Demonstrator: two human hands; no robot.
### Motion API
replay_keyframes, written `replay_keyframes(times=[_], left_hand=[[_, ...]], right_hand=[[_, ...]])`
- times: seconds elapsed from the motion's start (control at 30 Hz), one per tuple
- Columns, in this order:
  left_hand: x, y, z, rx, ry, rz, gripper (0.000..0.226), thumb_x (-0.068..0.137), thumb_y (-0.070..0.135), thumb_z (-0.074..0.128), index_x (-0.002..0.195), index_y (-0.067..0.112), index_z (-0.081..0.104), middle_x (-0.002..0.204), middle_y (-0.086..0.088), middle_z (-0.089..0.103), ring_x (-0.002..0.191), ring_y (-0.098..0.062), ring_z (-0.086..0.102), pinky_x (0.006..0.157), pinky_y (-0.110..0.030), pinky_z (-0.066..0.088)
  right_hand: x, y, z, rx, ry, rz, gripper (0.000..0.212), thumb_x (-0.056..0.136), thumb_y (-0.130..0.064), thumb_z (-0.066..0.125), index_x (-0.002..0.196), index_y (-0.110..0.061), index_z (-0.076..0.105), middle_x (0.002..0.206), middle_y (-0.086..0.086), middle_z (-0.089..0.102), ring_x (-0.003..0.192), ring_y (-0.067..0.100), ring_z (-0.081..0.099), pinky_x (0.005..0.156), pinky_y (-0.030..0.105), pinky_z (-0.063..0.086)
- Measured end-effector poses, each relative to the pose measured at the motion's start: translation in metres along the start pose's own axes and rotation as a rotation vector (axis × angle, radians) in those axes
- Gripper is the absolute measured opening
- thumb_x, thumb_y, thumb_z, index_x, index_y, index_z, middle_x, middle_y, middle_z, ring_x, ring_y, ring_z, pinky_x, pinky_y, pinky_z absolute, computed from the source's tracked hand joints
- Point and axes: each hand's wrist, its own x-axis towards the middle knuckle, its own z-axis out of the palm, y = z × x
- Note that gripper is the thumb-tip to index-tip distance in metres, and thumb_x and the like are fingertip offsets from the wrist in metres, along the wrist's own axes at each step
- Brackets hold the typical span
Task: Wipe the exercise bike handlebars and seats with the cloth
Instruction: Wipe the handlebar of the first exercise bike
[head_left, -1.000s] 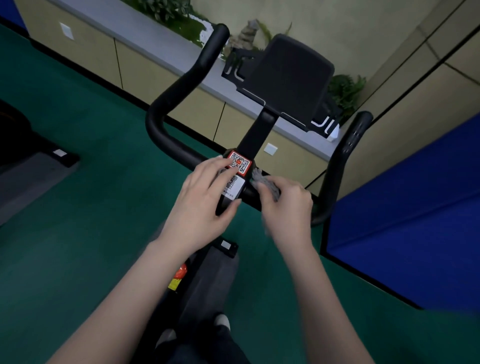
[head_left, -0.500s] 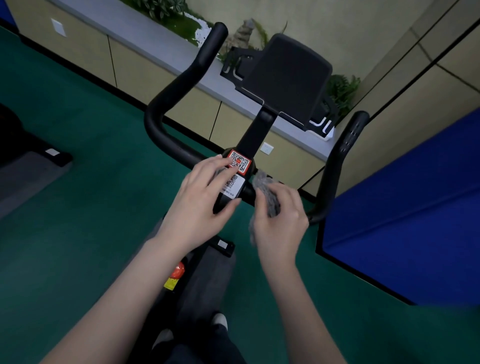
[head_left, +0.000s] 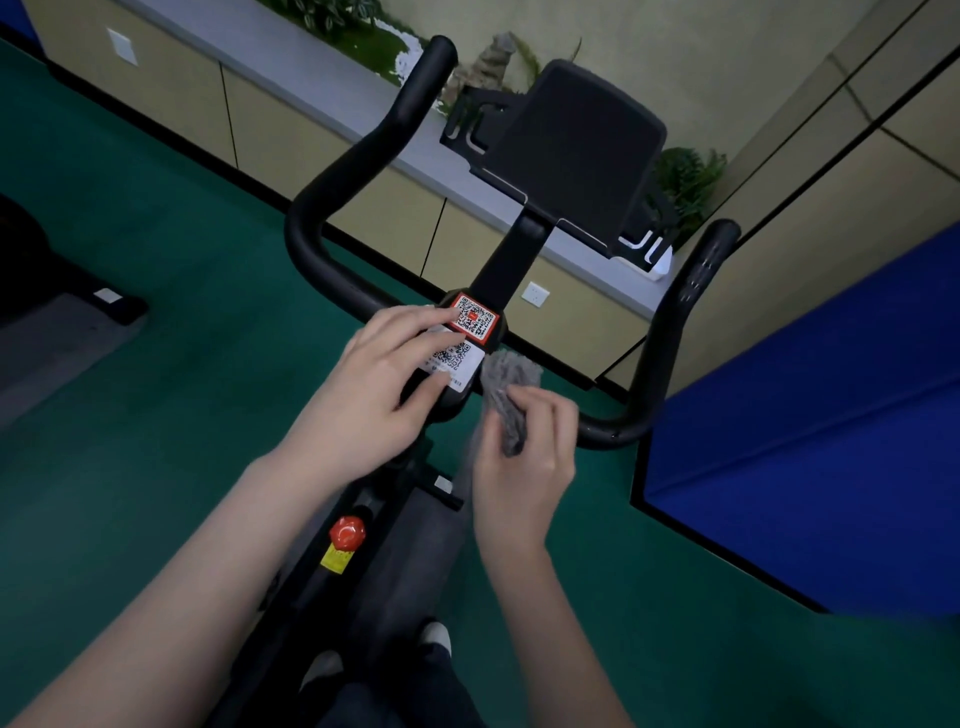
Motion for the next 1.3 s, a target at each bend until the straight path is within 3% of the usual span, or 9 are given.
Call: replay_keyframes(times=[0.07, 0.17, 0.37, 0.67, 0.77, 0.93, 1.03, 1.17, 1.3], left_hand=[[-0.002, 0.000, 0.002, 0.021, -0.002, 0.004, 0.038, 0.089, 0.026, 0.052, 0.124, 0.010, 0.060, 0.137, 0.002, 0.051, 0.128, -0.021, 0.043, 0.102, -0.051, 0.039], [-0.004, 0.001, 0.003, 0.034, -0.006, 0.002, 0.039, 0.089, 0.024, 0.053, 0.125, 0.011, 0.059, 0.139, 0.002, 0.049, 0.130, -0.020, 0.041, 0.102, -0.051, 0.039], [-0.002, 0.005, 0.001, 0.086, 0.003, -0.004, 0.037, 0.089, 0.025, 0.053, 0.122, 0.012, 0.061, 0.136, 0.002, 0.051, 0.128, -0.021, 0.043, 0.104, -0.048, 0.038], [0.012, 0.021, 0.016, 0.256, -0.102, 0.137, 0.048, 0.083, 0.045, 0.052, 0.118, 0.013, 0.064, 0.127, -0.001, 0.057, 0.128, -0.022, 0.043, 0.106, -0.035, 0.025], [0.020, 0.022, 0.025, 0.353, -0.167, 0.208, 0.045, 0.081, 0.044, 0.058, 0.113, 0.013, 0.066, 0.117, 0.000, 0.062, 0.126, -0.024, 0.045, 0.108, -0.036, 0.022], [0.022, 0.022, 0.030, 0.389, -0.129, 0.218, 0.039, 0.080, 0.045, 0.060, 0.105, 0.016, 0.067, 0.105, 0.006, 0.065, 0.121, -0.022, 0.047, 0.104, -0.037, 0.027], [0.021, 0.022, 0.032, 0.376, -0.108, 0.218, 0.038, 0.082, 0.046, 0.059, 0.104, 0.017, 0.067, 0.104, 0.007, 0.065, 0.121, -0.021, 0.048, 0.103, -0.036, 0.028], [0.022, 0.020, 0.029, 0.313, -0.129, 0.216, 0.039, 0.084, 0.046, 0.054, 0.107, 0.018, 0.067, 0.105, 0.010, 0.065, 0.122, -0.019, 0.046, 0.103, -0.034, 0.025], [0.025, 0.018, 0.023, 0.203, -0.167, 0.200, 0.040, 0.086, 0.044, 0.048, 0.109, 0.017, 0.068, 0.110, 0.012, 0.064, 0.124, -0.015, 0.041, 0.105, -0.026, 0.016]], right_hand=[[-0.003, 0.010, -0.014, -0.035, 0.035, 0.025, 0.014, 0.080, 0.004, 0.064, 0.093, 0.002, 0.067, 0.097, 0.010, 0.059, 0.095, 0.003, 0.054, 0.079, 0.020, 0.053], [-0.006, 0.015, -0.019, -0.056, 0.078, 0.062, 0.020, 0.076, 0.014, 0.069, 0.093, 0.004, 0.067, 0.096, 0.013, 0.059, 0.095, 0.002, 0.053, 0.084, 0.013, 0.050], [0.000, 0.004, -0.007, -0.034, -0.013, -0.003, 0.018, 0.078, 0.009, 0.069, 0.095, 0.003, 0.067, 0.096, 0.013, 0.062, 0.094, 0.010, 0.058, 0.088, 0.010, 0.045], [0.006, 0.033, -0.051, -0.157, 0.073, 0.088, 0.018, 0.081, 0.007, 0.069, 0.099, 0.003, 0.068, 0.099, 0.015, 0.063, 0.096, 0.005, 0.054, 0.089, 0.011, 0.046], [0.012, 0.025, -0.041, -0.122, 0.007, 0.048, 0.016, 0.083, 0.002, 0.067, 0.099, 0.002, 0.068, 0.099, 0.013, 0.064, 0.094, 0.018, 0.062, 0.086, 0.024, 0.051], [0.035, 0.026, -0.045, -0.253, -0.174, 0.013, 0.014, 0.084, -0.003, 0.069, 0.098, 0.001, 0.069, 0.092, 0.010, 0.067, 0.088, 0.022, 0.060, 0.078, 0.020, 0.044], [0.037, 0.031, -0.056, -0.284, -0.144, 0.069, 0.014, 0.087, -0.005, 0.067, 0.100, -0.002, 0.068, 0.092, 0.007, 0.066, 0.085, 0.017, 0.055, 0.075, 0.020, 0.043], [-0.002, 0.015, -0.064, -0.046, -0.039, 0.235, 0.010, 0.090, -0.009, 0.062, 0.101, -0.007, 0.062, 0.100, 0.001, 0.059, 0.091, 0.002, 0.054, 0.080, 0.008, 0.041], [-0.048, 0.003, -0.050, 0.188, -0.058, 0.591, 0.010, 0.090, -0.024, 0.061, 0.098, -0.018, 0.061, 0.097, -0.002, 0.063, 0.091, 0.007, 0.060, 0.080, 0.020, 0.047]])
